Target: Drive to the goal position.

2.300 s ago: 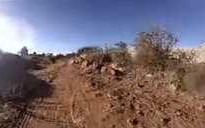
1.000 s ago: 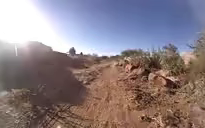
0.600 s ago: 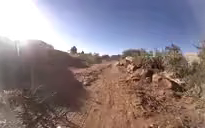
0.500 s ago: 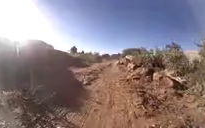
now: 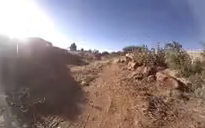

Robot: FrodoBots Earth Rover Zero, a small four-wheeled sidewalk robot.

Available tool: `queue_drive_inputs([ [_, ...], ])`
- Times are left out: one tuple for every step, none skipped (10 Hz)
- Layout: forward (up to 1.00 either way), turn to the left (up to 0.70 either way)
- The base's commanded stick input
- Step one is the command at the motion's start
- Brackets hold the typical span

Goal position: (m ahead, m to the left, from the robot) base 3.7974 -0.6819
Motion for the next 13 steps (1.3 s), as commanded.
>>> queue_drive_inputs([
  [0.5, 0.0],
  [0.5, 0.0],
  [0.5, 0.0],
  [0.5, -0.16],
  [0.5, -0.49],
  [0.5, -0.31],
  [0.5, -0.12],
  [0.5, 0.0],
  [0.5, 0.0],
  [0.5, 0.0],
  [0.5, 0.0],
  [0.5, 0.0],
  [0.5, 0.0],
])
